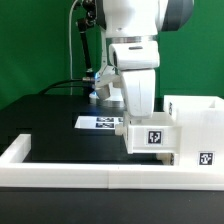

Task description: Assemble drawer

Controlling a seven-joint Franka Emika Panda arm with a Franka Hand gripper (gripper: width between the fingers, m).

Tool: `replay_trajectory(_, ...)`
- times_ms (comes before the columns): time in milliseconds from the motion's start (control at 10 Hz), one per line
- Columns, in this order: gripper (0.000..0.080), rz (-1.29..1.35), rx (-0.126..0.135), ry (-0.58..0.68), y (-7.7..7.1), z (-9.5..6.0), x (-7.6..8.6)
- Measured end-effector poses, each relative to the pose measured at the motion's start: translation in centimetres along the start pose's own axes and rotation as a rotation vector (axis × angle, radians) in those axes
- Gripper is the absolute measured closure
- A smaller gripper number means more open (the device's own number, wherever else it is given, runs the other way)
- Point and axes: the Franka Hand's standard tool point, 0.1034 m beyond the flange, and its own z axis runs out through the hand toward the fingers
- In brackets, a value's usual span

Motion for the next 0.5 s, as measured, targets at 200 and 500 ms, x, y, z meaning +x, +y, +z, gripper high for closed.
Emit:
replay_trajectory(200, 0.0757, -0.014, -0.001, 0.002, 0.1, 0.0, 0.8)
replay_trajectory(500, 0.0757, -0.025, -0.003, 0.004, 0.1, 0.1, 1.8)
